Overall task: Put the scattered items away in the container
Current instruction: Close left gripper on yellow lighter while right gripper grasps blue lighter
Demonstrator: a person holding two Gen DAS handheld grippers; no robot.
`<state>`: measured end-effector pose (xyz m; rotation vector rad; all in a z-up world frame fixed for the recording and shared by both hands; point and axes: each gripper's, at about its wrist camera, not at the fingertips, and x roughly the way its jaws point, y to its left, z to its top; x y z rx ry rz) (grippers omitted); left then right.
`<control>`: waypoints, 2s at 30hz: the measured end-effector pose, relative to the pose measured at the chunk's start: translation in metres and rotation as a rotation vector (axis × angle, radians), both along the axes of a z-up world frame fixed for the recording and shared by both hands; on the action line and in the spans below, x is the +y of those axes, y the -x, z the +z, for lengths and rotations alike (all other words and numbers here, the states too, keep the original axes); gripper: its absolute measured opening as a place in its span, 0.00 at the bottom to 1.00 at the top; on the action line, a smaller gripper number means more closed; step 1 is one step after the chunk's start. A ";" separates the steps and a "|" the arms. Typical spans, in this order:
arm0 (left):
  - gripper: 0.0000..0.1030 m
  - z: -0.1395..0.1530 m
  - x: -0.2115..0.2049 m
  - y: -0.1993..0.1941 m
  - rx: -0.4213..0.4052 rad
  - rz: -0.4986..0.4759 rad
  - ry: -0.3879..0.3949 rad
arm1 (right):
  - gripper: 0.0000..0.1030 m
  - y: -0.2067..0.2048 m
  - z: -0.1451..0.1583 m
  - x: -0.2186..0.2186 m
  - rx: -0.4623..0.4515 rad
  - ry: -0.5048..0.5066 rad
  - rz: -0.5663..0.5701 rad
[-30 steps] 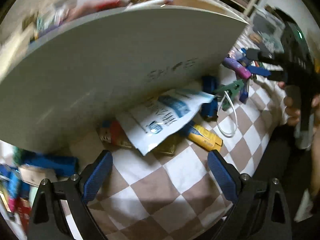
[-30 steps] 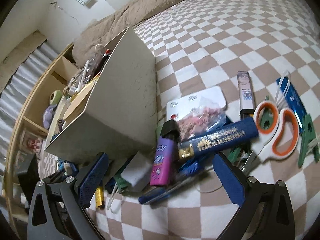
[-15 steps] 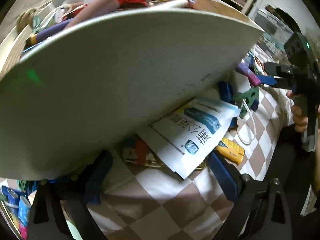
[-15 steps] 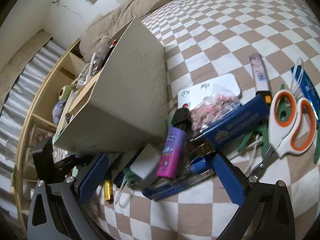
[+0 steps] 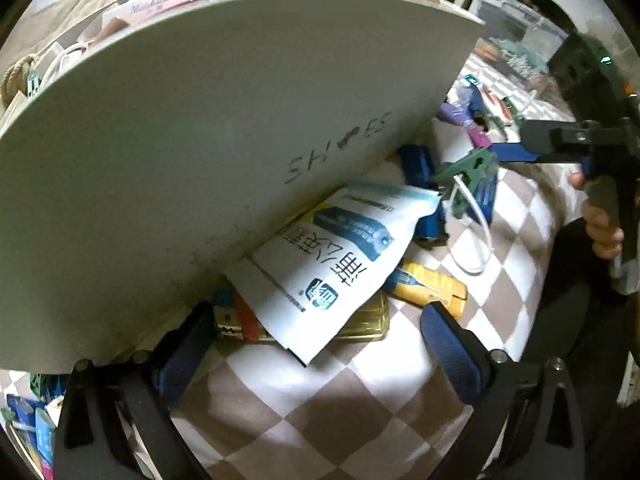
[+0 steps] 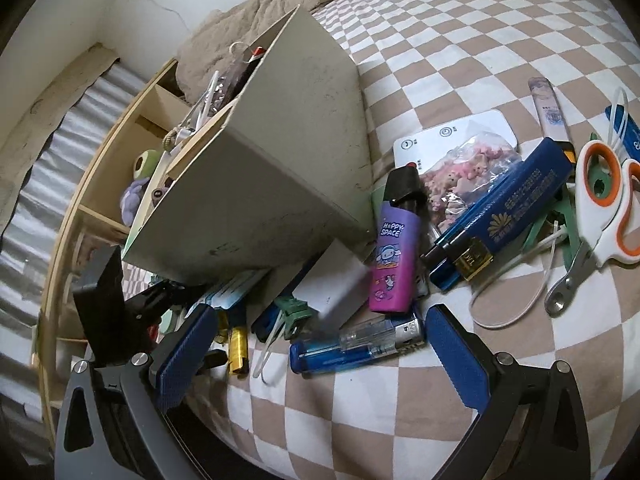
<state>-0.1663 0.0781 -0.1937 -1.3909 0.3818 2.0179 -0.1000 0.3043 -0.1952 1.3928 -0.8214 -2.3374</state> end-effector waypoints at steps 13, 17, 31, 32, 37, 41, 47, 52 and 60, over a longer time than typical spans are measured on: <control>0.80 0.004 -0.011 -0.001 0.009 0.098 -0.012 | 1.00 0.002 0.003 -0.023 0.009 -0.199 0.054; 0.80 0.005 -0.010 -0.003 0.009 0.105 -0.014 | 1.00 0.009 0.002 -0.027 -0.007 -0.228 0.079; 0.80 0.011 -0.024 -0.007 -0.018 0.159 -0.043 | 1.00 0.018 0.002 -0.056 -0.107 -0.521 0.228; 0.80 0.011 -0.023 -0.007 -0.020 0.161 -0.047 | 1.00 0.018 0.003 -0.055 -0.114 -0.526 0.225; 0.80 0.013 -0.019 -0.010 -0.011 0.157 -0.040 | 1.00 0.020 -0.001 -0.054 -0.131 -0.545 0.214; 0.80 0.014 -0.024 -0.012 -0.009 0.187 -0.032 | 0.99 0.022 -0.003 -0.062 -0.113 -0.571 0.232; 0.80 0.020 -0.031 -0.021 0.009 0.246 -0.032 | 0.92 0.029 -0.004 -0.062 -0.119 -0.591 0.217; 0.80 0.026 -0.038 -0.027 0.018 0.281 -0.065 | 0.92 0.035 -0.005 -0.064 -0.124 -0.622 0.217; 0.80 0.039 -0.049 -0.037 0.057 0.353 -0.132 | 0.92 0.041 -0.008 -0.066 -0.116 -0.644 0.214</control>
